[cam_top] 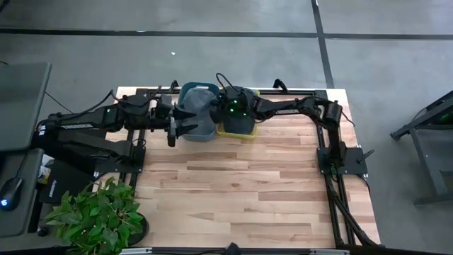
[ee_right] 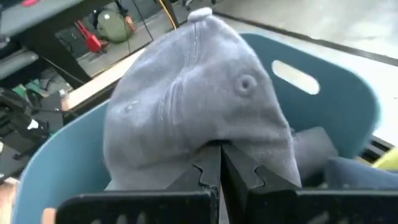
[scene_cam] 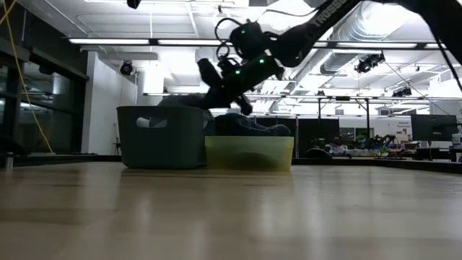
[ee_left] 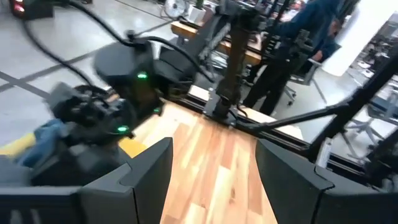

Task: Pick & Place hat
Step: Put the gray cap into the blue bin

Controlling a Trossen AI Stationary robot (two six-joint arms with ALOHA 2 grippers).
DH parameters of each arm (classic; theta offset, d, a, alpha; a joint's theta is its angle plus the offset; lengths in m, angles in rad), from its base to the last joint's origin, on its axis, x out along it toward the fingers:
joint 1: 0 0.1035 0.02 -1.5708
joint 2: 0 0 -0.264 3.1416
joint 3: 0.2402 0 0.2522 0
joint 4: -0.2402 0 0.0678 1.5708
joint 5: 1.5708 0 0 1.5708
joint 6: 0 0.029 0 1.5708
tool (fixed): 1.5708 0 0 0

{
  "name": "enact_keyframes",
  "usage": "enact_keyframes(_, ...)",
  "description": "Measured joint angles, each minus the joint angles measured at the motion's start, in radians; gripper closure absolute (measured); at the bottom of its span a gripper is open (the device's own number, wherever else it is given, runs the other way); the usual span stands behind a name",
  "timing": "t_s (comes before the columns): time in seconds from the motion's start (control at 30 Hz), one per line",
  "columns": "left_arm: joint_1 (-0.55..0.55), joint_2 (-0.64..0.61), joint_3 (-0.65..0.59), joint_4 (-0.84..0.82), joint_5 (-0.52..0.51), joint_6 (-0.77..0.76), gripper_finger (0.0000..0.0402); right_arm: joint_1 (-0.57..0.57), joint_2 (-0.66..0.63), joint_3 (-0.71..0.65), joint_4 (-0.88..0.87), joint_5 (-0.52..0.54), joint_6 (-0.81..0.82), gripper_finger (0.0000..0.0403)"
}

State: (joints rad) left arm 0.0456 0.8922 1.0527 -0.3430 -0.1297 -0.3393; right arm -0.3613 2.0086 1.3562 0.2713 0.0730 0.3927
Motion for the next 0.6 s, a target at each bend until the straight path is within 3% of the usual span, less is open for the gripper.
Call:
enact_keyframes(0.37, 0.0, 0.0, 0.0, -0.019, 0.05, -0.009, 0.0175, -0.007, 0.202, 0.255, -0.219, -0.038, 0.068, 0.0403)
enact_keyframes(0.6, 0.0, 0.0, 0.0, -0.024, 0.051, -0.011, 0.0175, -0.014, 0.226, 0.288, -0.303, -0.027, 0.114, 0.0403)
